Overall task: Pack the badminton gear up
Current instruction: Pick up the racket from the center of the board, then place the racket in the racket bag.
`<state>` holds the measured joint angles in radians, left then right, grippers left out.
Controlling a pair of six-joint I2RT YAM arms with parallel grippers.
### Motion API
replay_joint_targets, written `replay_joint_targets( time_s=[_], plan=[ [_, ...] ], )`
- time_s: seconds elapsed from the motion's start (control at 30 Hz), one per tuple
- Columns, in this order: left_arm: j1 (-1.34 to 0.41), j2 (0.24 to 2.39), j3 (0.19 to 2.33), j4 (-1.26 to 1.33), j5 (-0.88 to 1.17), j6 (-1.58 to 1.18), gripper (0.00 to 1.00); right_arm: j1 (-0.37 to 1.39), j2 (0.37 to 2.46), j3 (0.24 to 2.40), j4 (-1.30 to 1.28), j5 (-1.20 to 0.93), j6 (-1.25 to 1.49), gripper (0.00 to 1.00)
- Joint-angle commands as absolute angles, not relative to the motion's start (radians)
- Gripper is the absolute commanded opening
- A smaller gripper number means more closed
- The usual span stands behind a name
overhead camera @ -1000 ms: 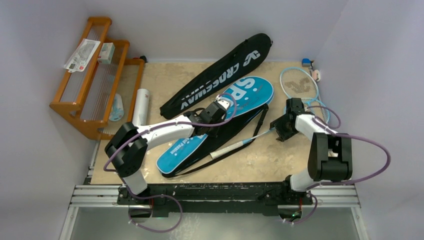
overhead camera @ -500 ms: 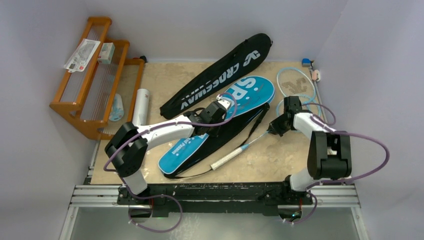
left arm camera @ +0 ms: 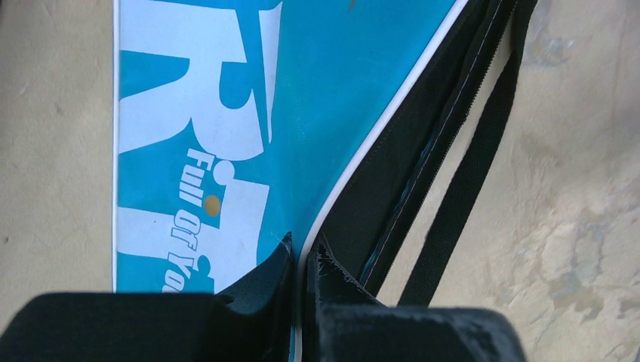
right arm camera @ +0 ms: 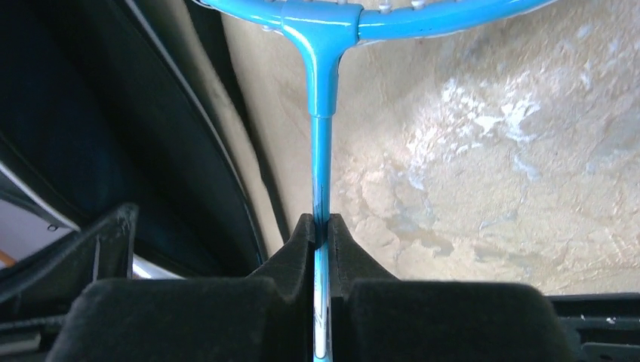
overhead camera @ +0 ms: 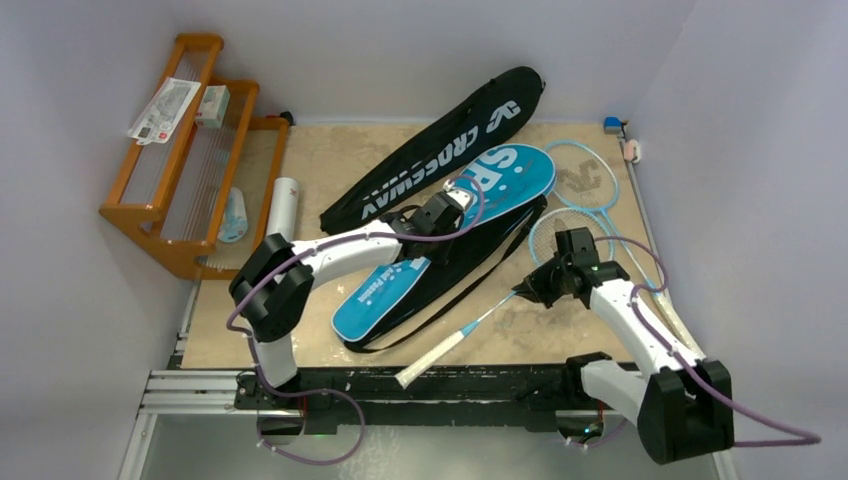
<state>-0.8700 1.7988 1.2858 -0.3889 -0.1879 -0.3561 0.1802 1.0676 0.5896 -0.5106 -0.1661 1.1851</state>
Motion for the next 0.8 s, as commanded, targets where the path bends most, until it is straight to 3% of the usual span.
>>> replay_joint_targets(
  time_s=[0.0,0.33,0.77],
  plan=[
    [-0.852,1.835,1.393,-0.373,-0.168,-0.359,0.00,0.206,0.971,0.615,-0.593,-0.205,1.226,0.00],
    [-0.847,1.925,1.561,-0.462,-0.198,-0.337,0.00,0.291,0.876,0.680,-0.715,-0.155,1.192,0.00],
    [-0.848,1.938,1.584,-0.469,-0.203,-0.312,0.00,0.652,1.174,0.815,-0.658,-0.030,1.256,0.00]
  ],
)
